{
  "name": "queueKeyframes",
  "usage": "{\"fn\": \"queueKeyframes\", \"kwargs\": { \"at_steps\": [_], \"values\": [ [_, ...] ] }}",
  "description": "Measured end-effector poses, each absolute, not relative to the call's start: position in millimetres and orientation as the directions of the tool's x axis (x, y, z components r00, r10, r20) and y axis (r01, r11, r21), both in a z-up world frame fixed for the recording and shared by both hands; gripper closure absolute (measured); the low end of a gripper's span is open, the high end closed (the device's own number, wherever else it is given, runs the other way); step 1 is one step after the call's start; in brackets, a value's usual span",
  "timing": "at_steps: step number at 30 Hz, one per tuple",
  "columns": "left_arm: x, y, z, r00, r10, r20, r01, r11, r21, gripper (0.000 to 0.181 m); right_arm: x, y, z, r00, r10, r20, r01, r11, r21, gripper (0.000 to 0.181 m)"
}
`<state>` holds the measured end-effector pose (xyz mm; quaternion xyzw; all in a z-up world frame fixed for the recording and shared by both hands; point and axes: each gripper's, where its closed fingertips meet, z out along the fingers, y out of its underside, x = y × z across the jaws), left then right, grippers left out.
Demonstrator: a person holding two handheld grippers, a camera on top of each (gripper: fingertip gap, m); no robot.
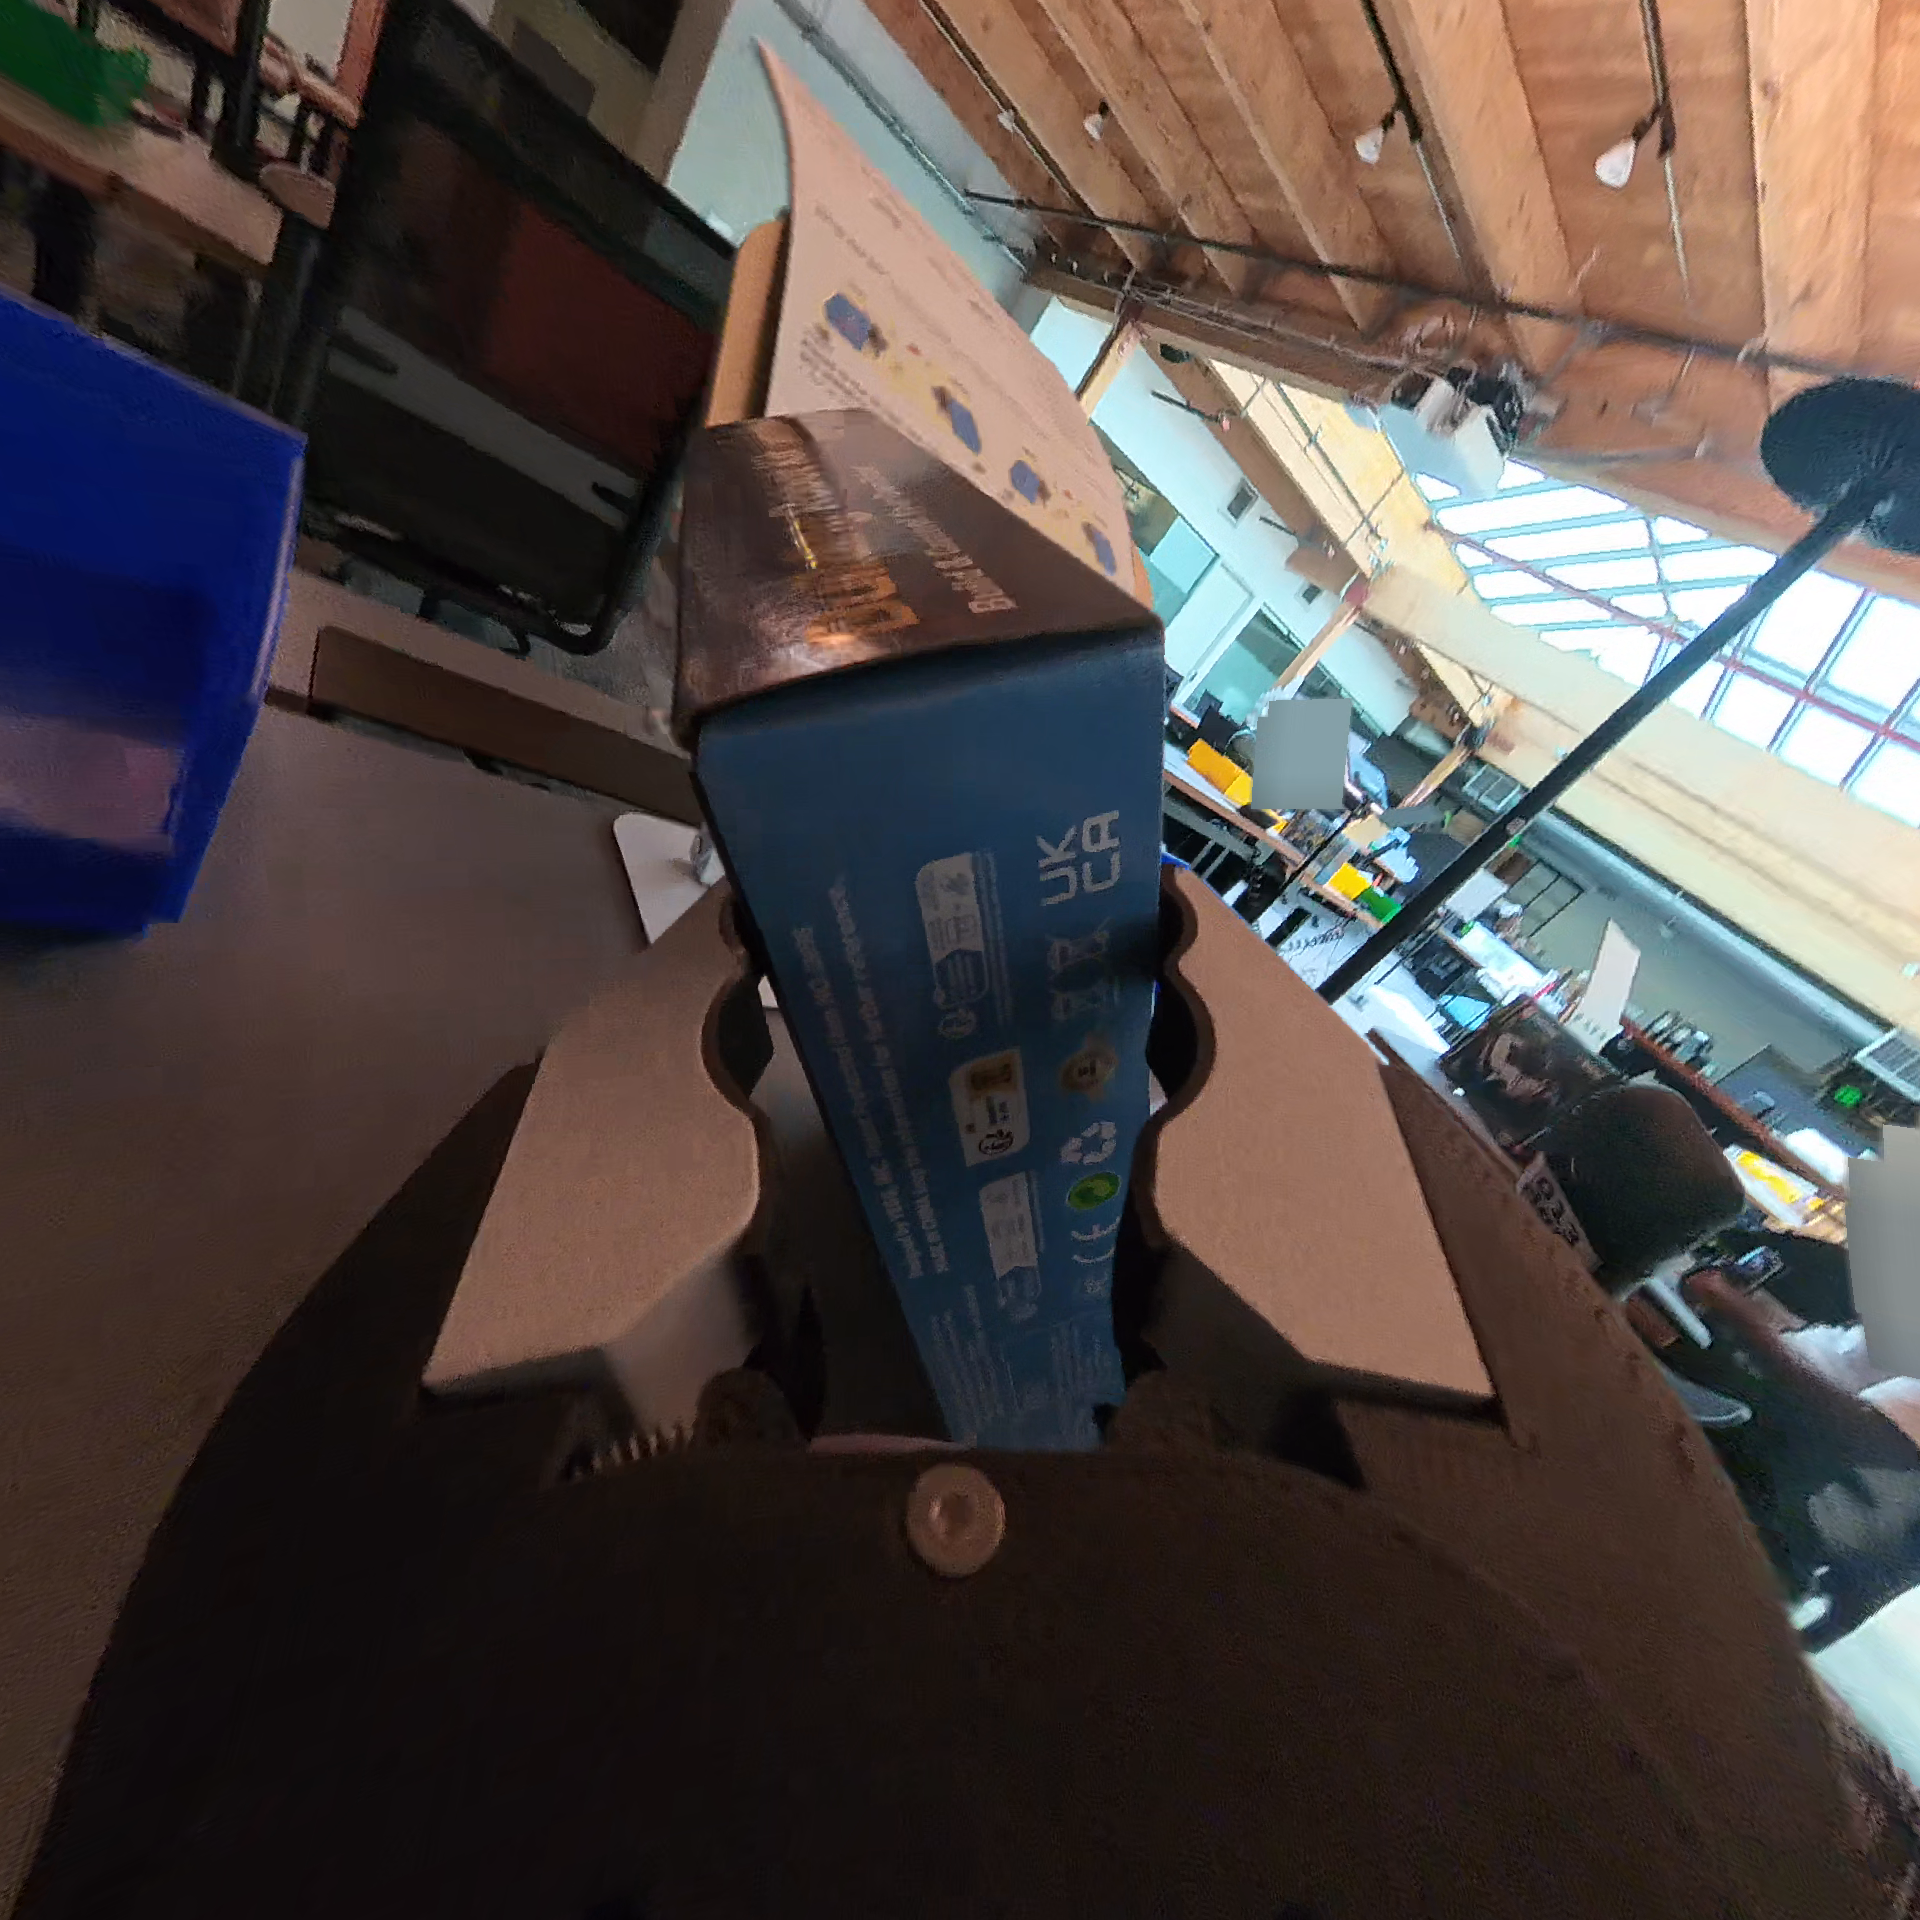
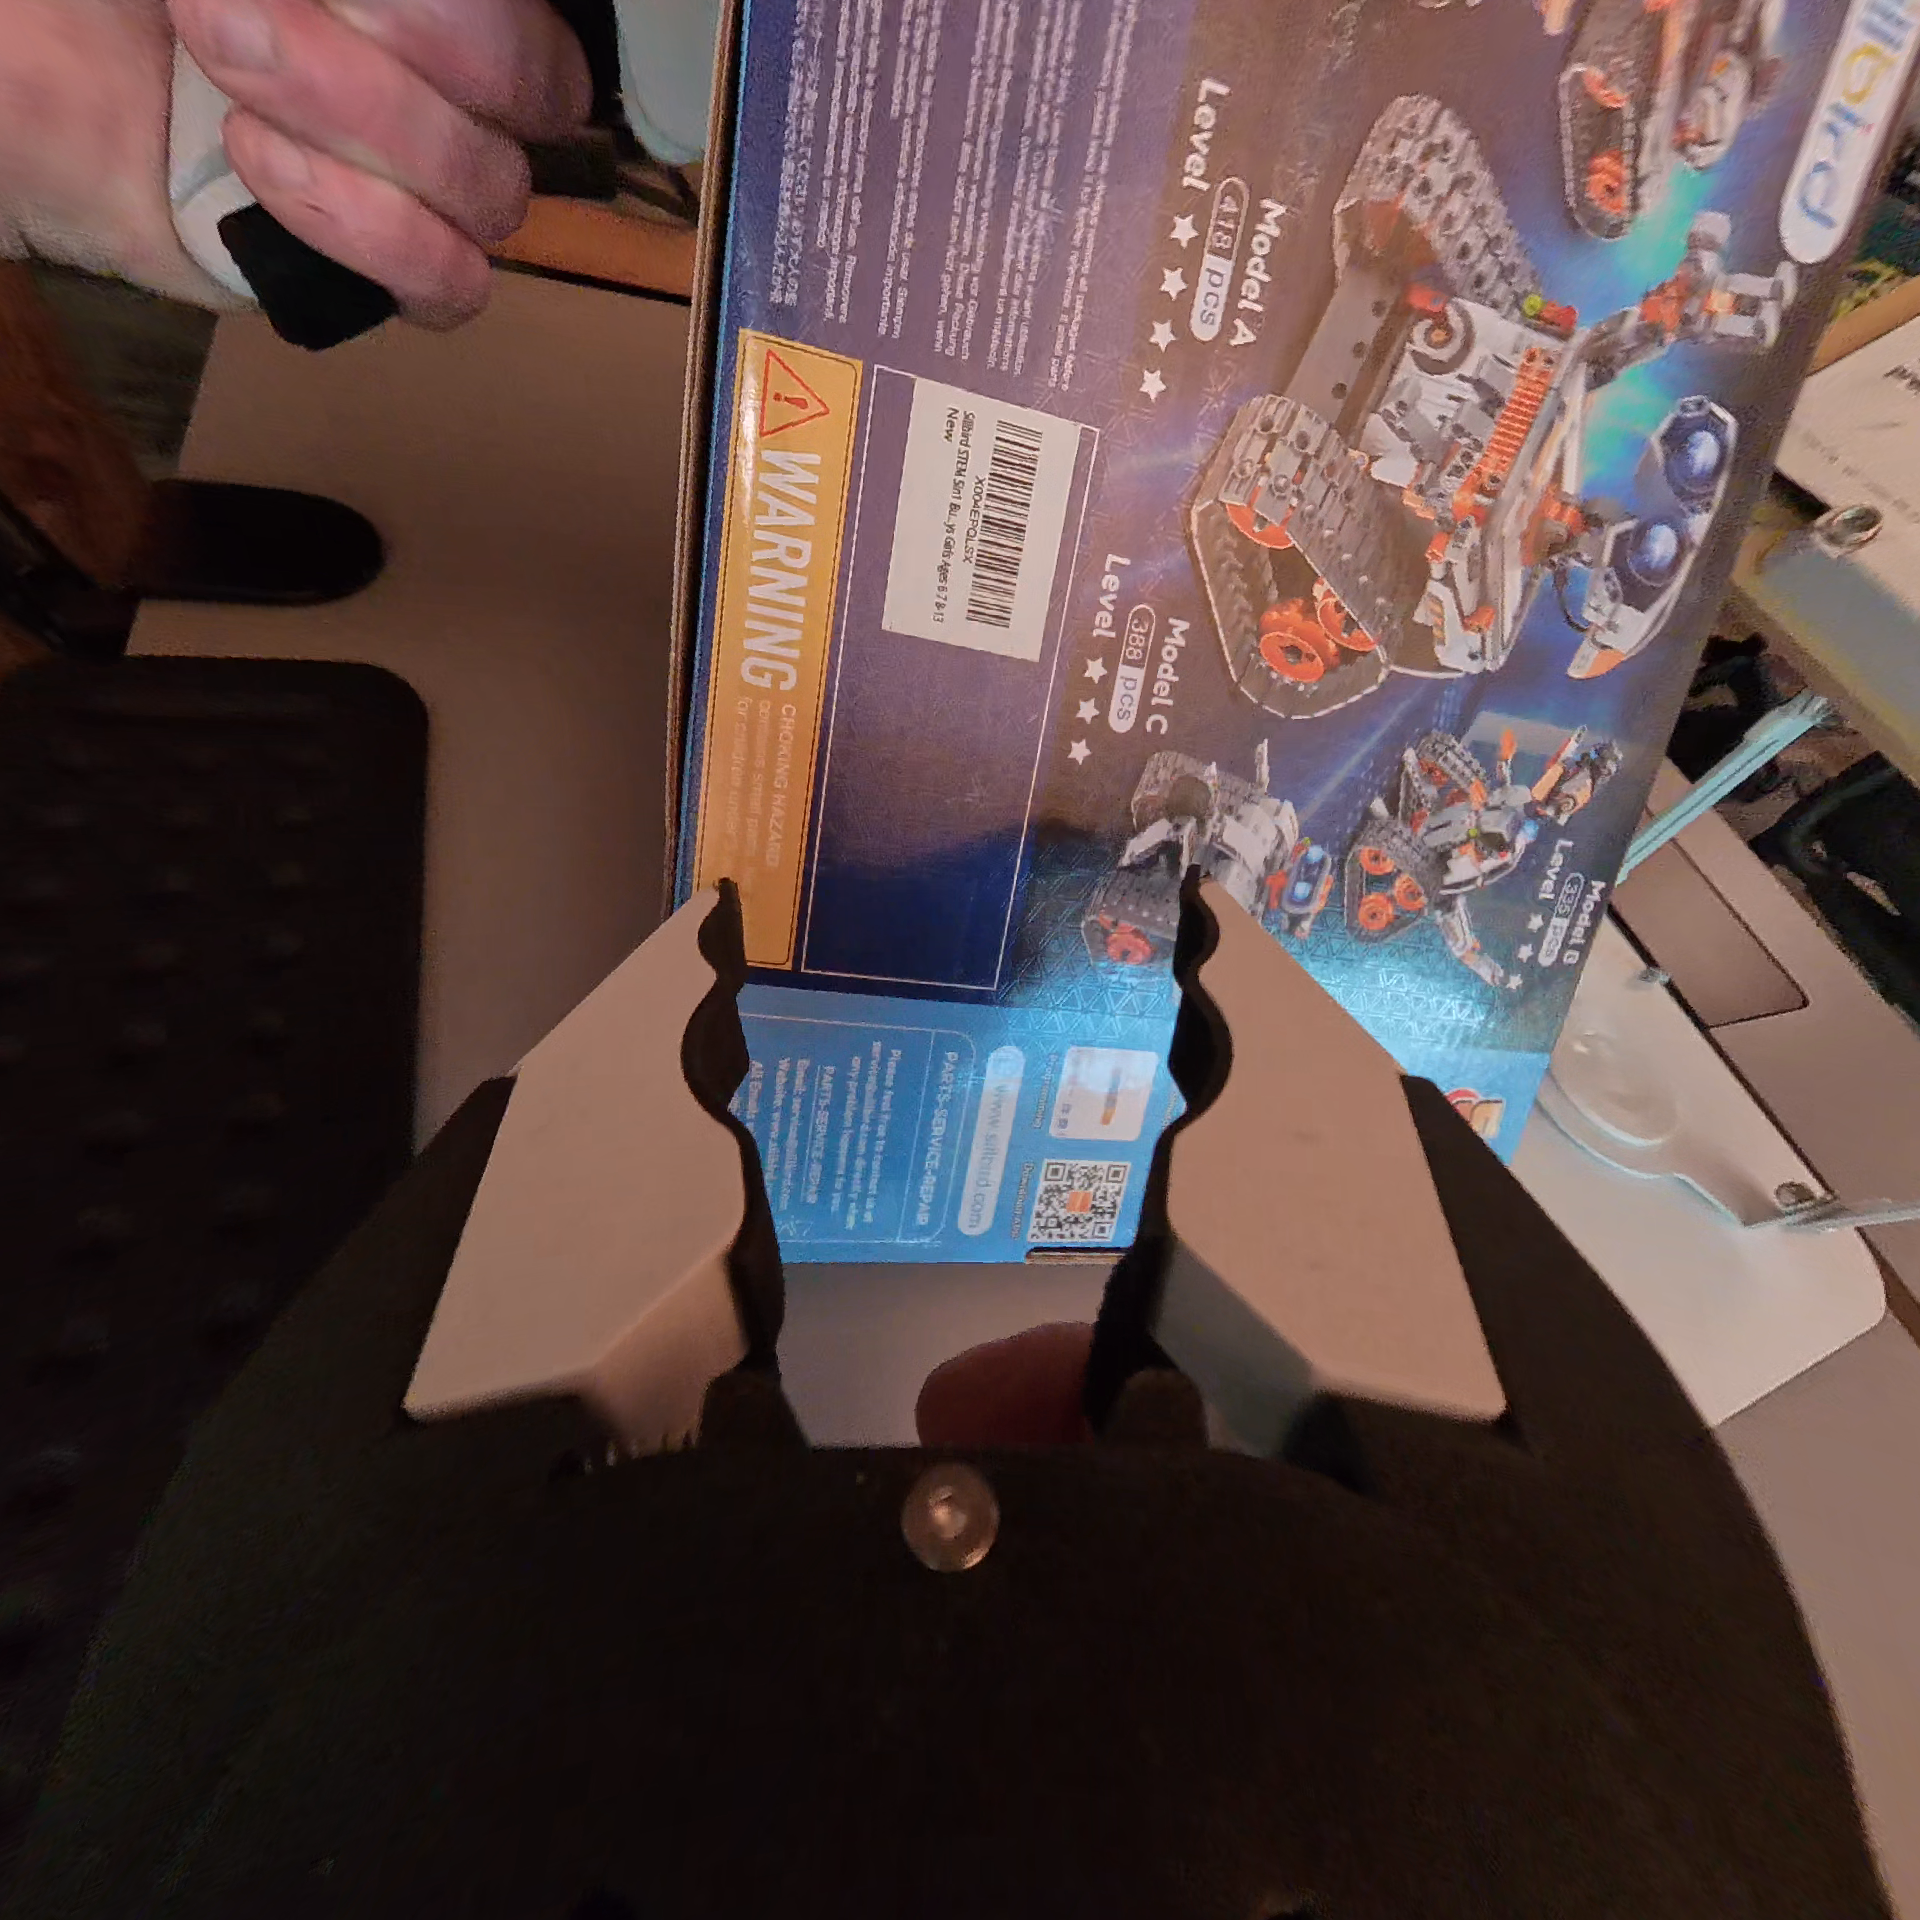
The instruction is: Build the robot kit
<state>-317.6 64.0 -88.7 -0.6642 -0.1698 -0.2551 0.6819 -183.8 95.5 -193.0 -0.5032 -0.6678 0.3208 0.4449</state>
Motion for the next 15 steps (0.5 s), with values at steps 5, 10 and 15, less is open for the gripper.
{"fn": "queueKeyframes", "kwargs": {
  "at_steps": [5, 10, 15],
  "values": [
    [-309.3, 66.2, -121.7, 0.734, -0.11, 0.671, 0.674, -0.012, -0.739, 0.108, -155.9, 93.5, -208.4, -0.15, 0.97, 0.19, 0.453, 0.239, -0.859, 0.096],
    [-274.3, 85.8, -163.3, 0.631, -0.117, 0.767, 0.761, -0.098, -0.641, 0.107, -118.4, 111.4, -226.6, -0.108, 0.974, 0.198, 0.536, 0.225, -0.814, 0.098],
    [-243.1, 105.4, -197.2, 0.573, -0.119, 0.811, 0.782, -0.216, -0.584, 0.104, -86.6, 133.3, -234.4, -0.051, 0.975, 0.218, 0.566, 0.208, -0.798, 0.108]
  ]
}}
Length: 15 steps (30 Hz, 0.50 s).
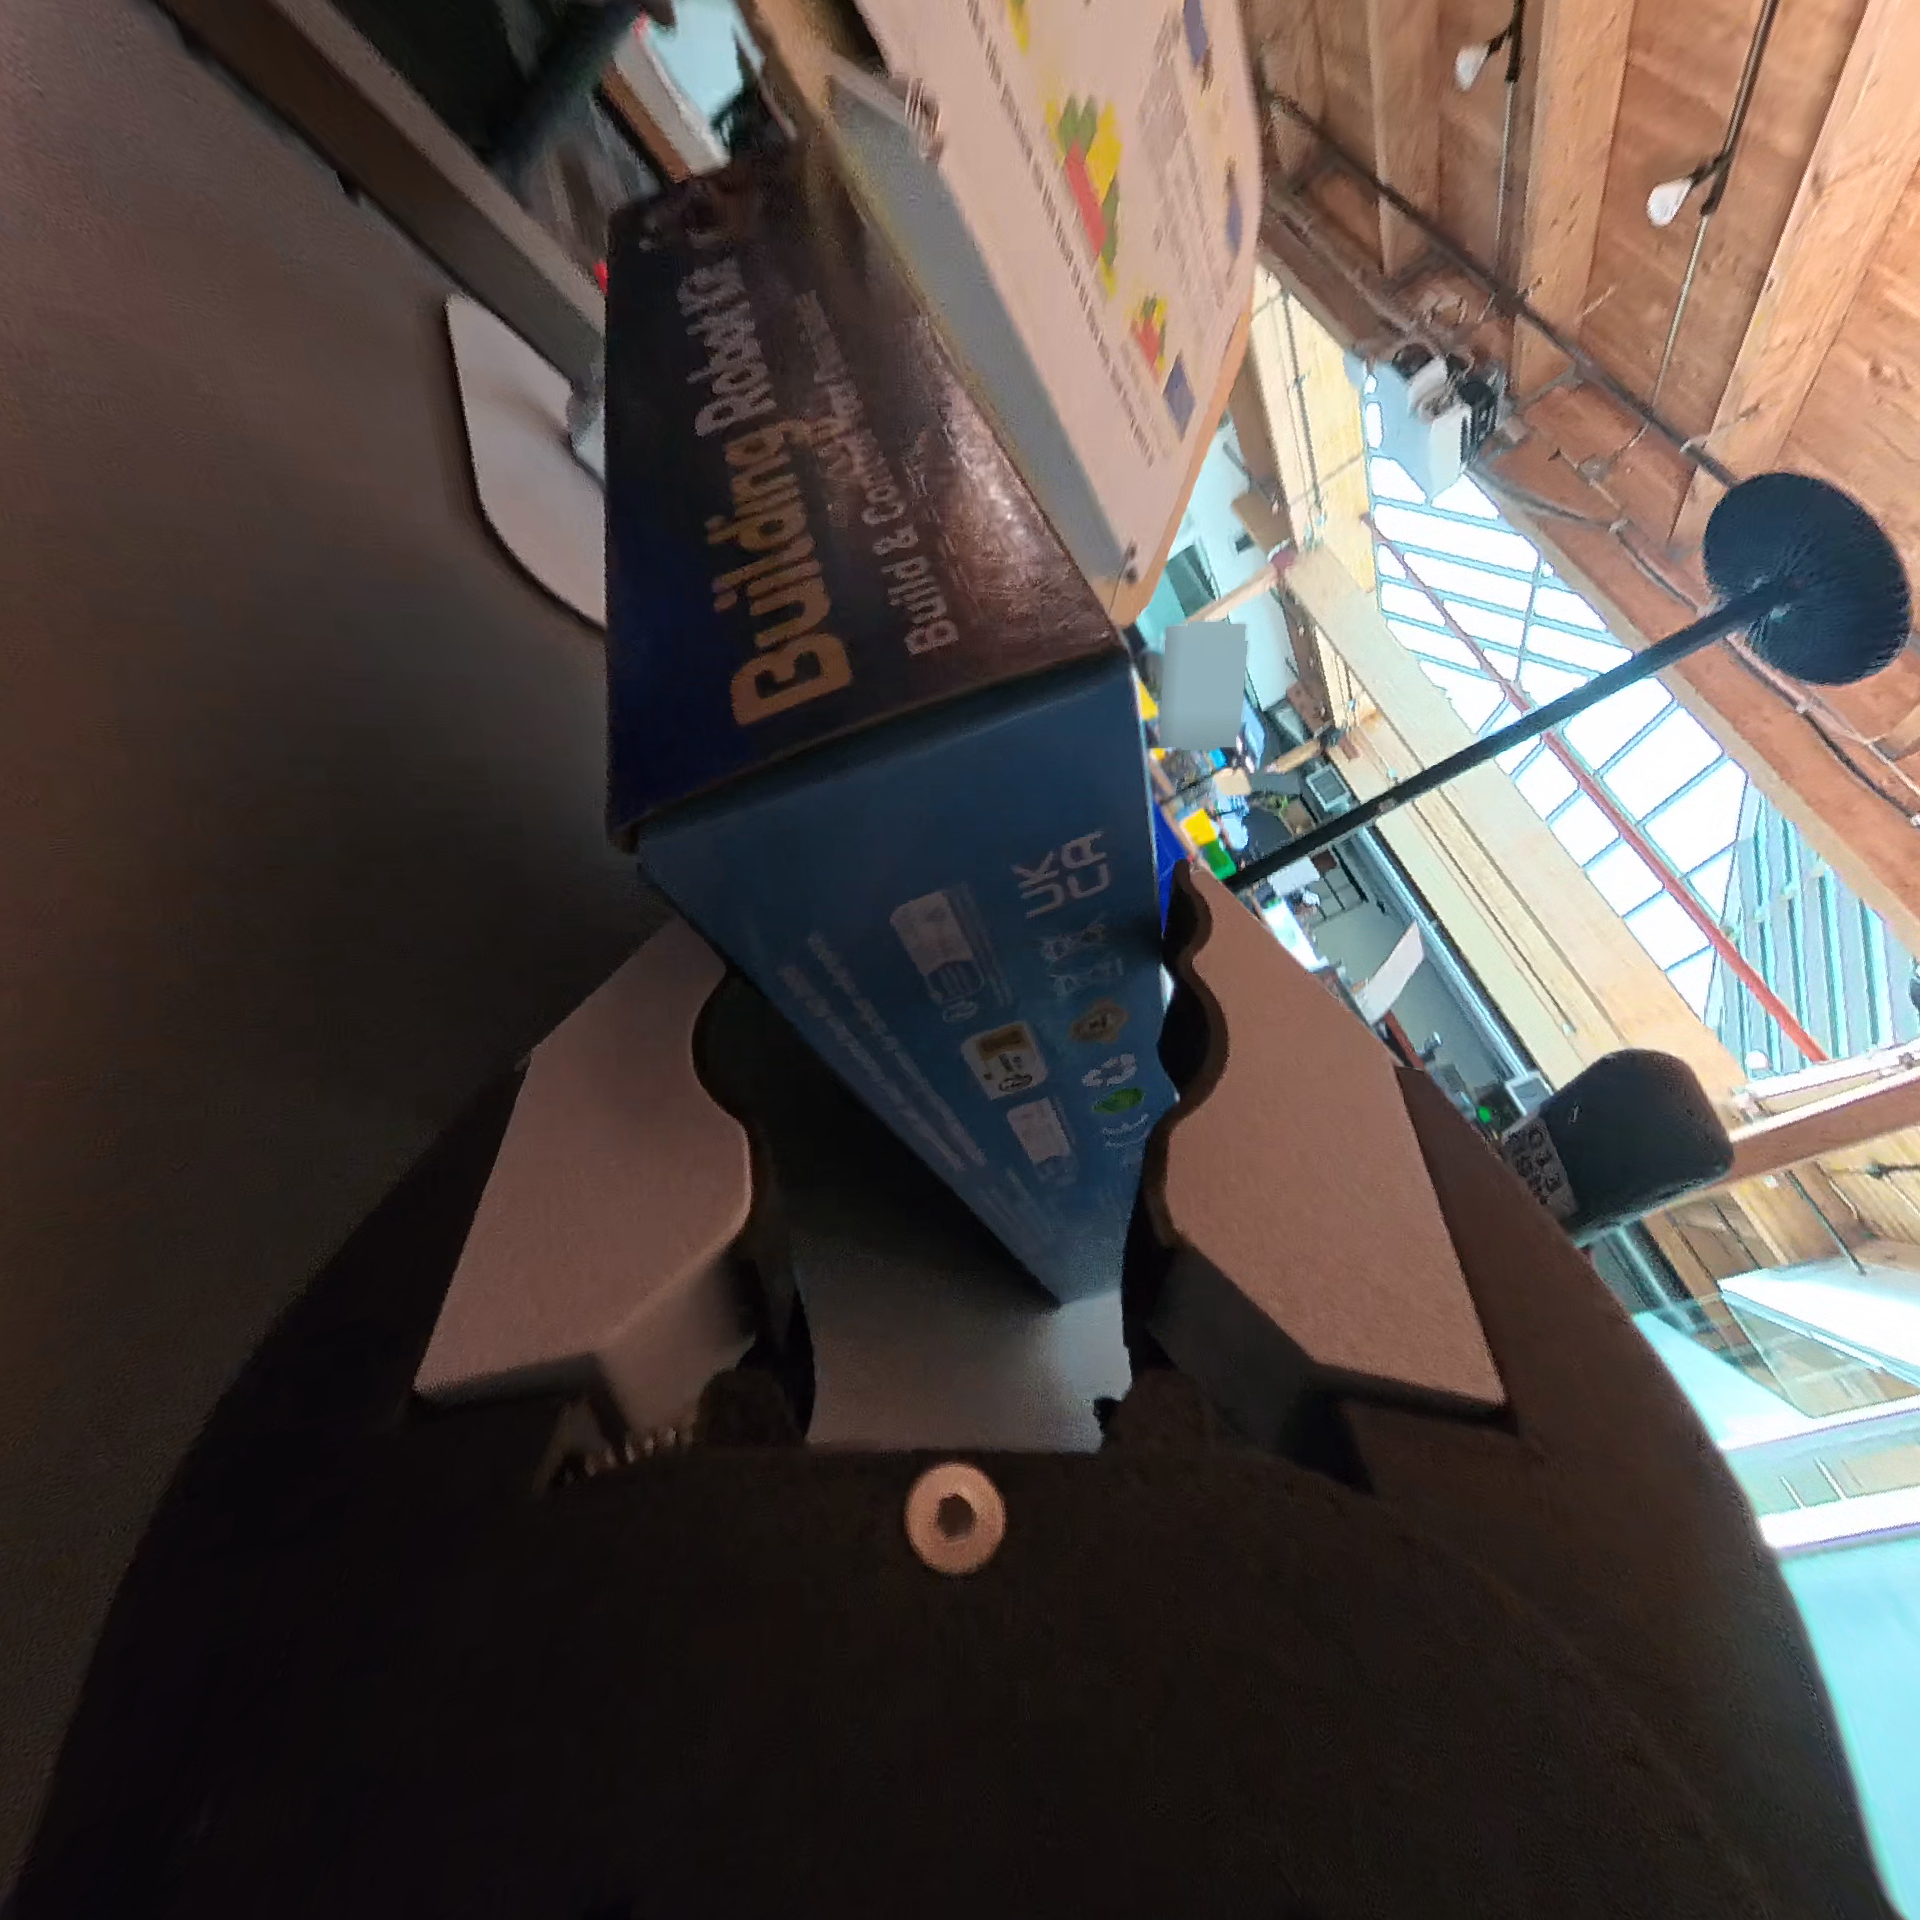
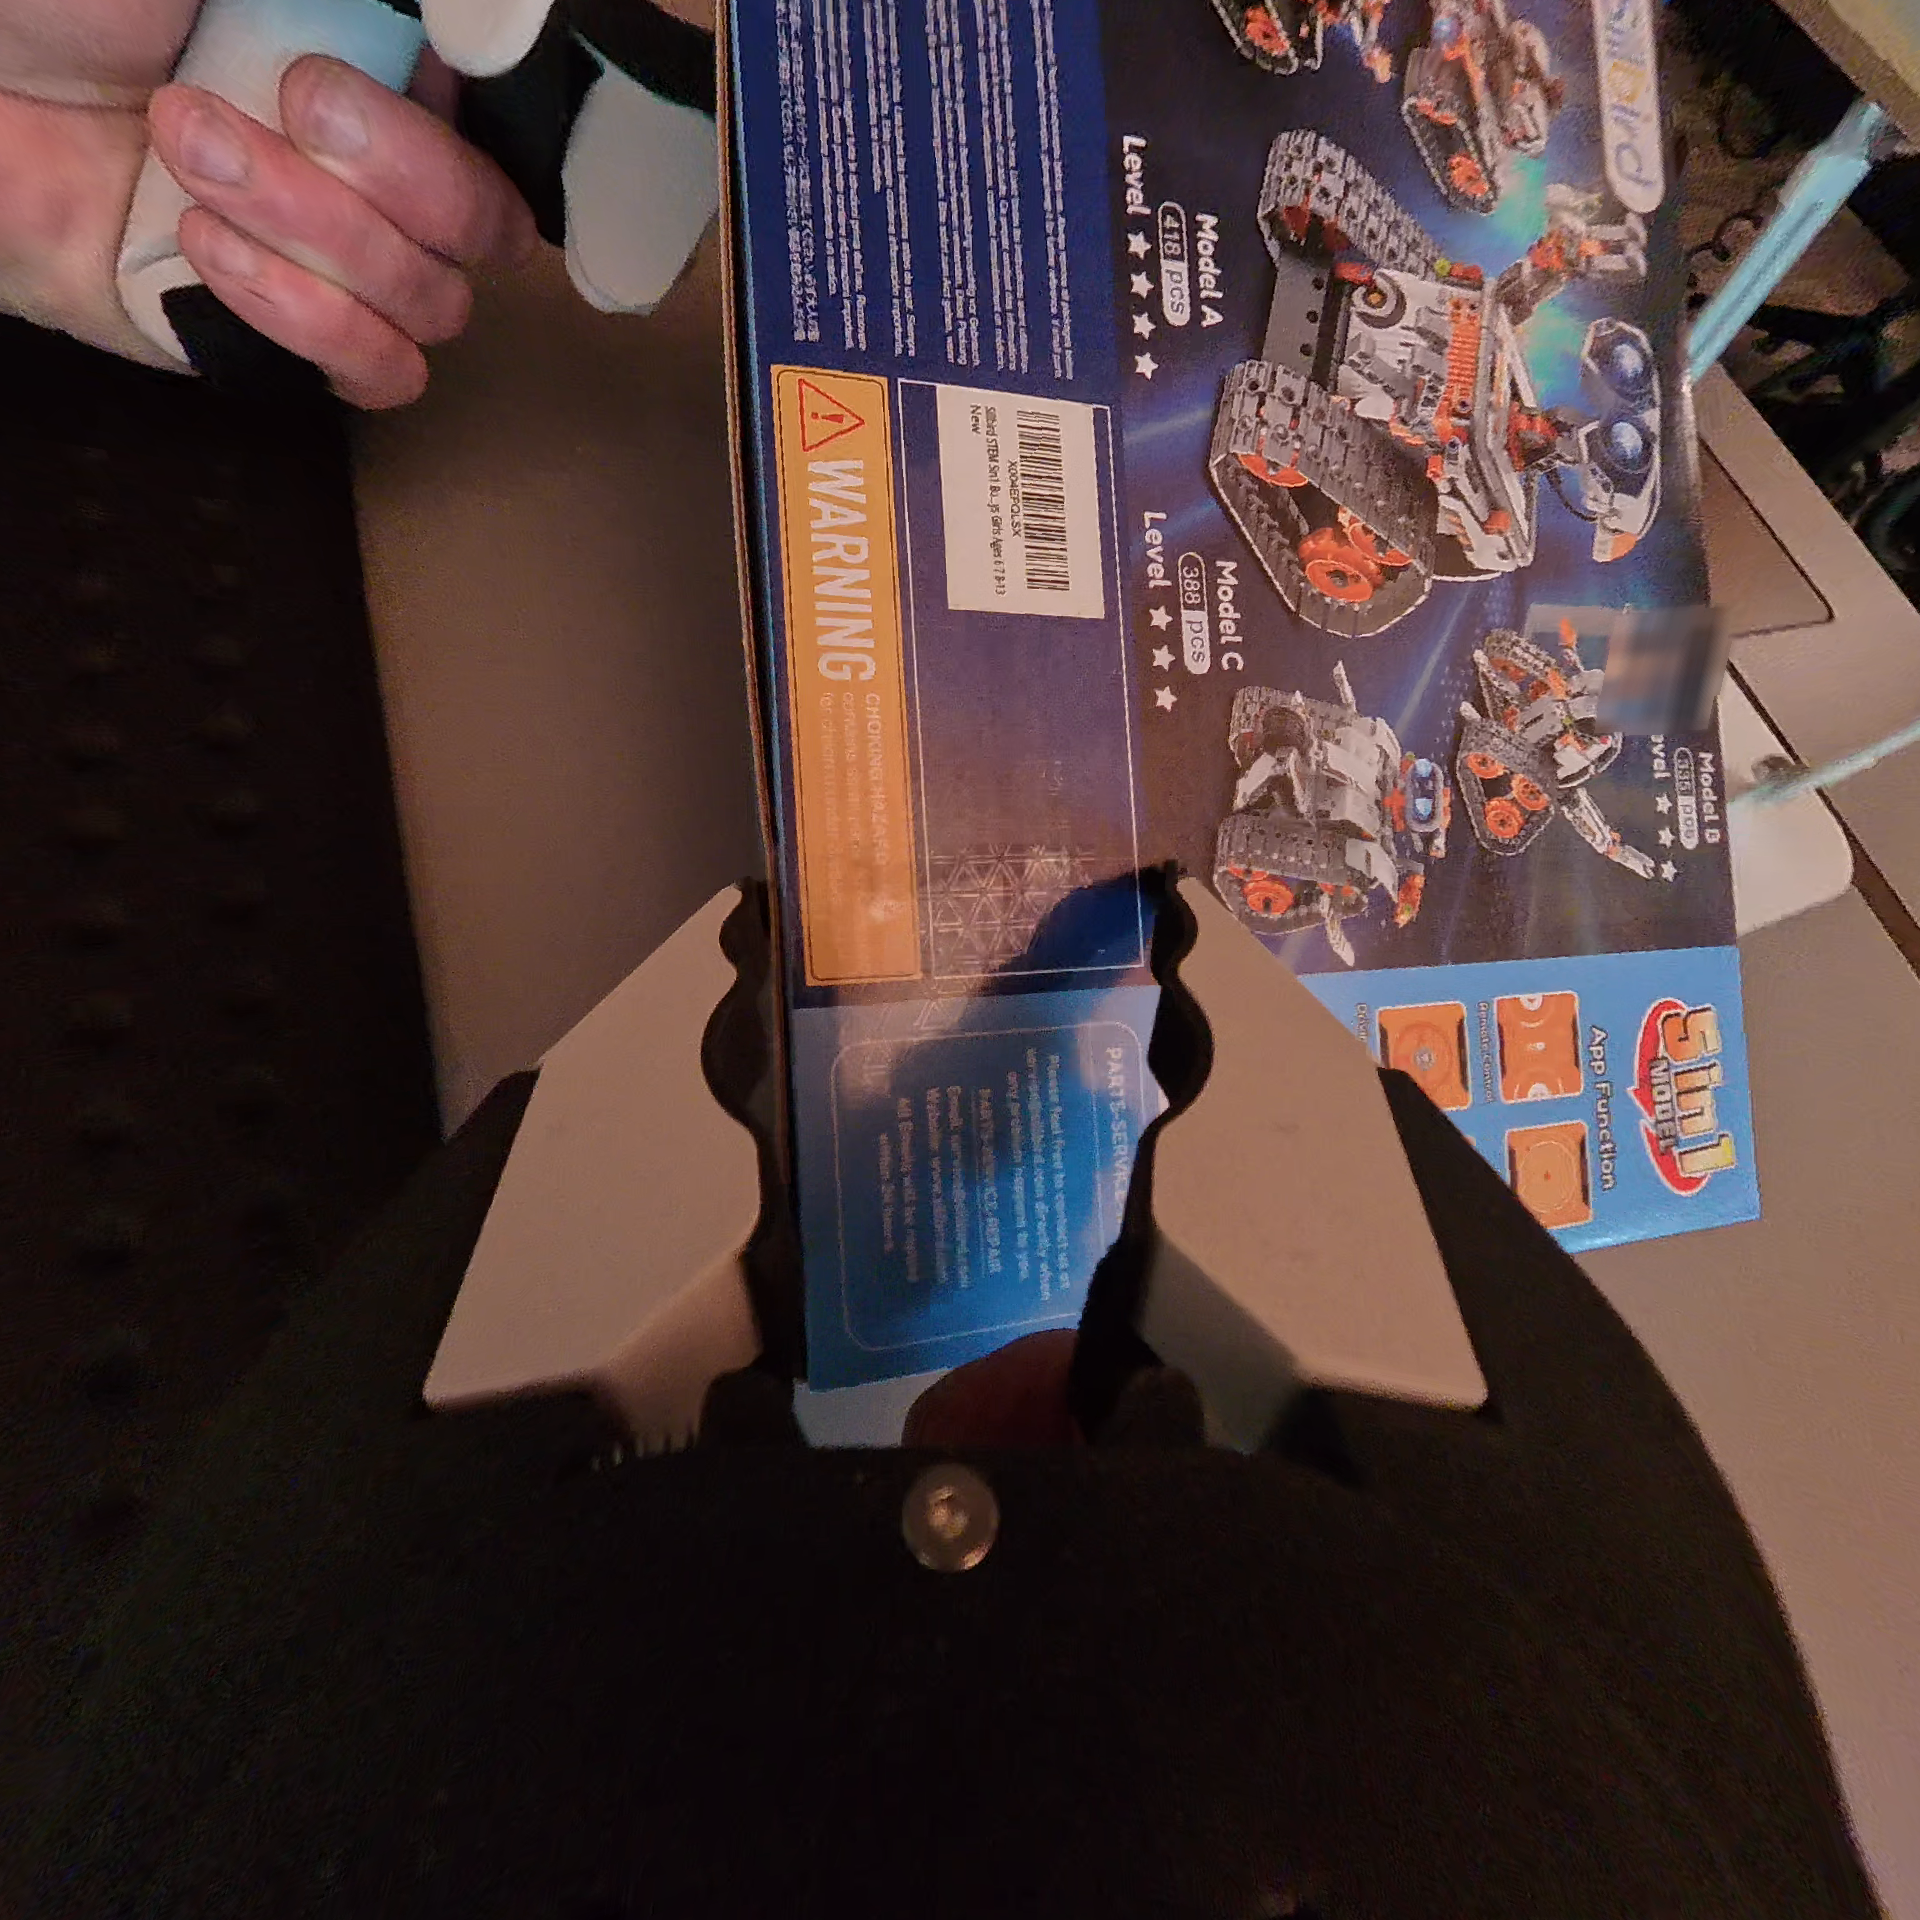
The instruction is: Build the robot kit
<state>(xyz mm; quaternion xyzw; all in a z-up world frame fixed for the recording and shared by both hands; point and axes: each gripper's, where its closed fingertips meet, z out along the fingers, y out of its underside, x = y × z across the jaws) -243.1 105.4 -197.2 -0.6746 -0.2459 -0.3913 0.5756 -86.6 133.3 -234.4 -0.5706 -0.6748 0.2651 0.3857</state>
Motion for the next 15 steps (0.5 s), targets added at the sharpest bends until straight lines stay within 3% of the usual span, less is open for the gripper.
{"fn": "queueKeyframes", "kwargs": {
  "at_steps": [9, 15],
  "values": [
    [-214.5, 115.0, -236.3, 0.562, -0.051, 0.826, 0.726, -0.448, -0.522, 0.097, -60.9, 150.4, -241.4, -0.013, 0.979, 0.204, 0.548, 0.178, -0.818, 0.121],
    [-196.4, 109.2, -262.1, 0.627, -0.004, 0.779, 0.615, -0.61, -0.499, 0.081, -53.8, 154.3, -245.1, -0.01, 0.981, 0.195, 0.542, 0.169, -0.823, 0.123]
  ]
}}
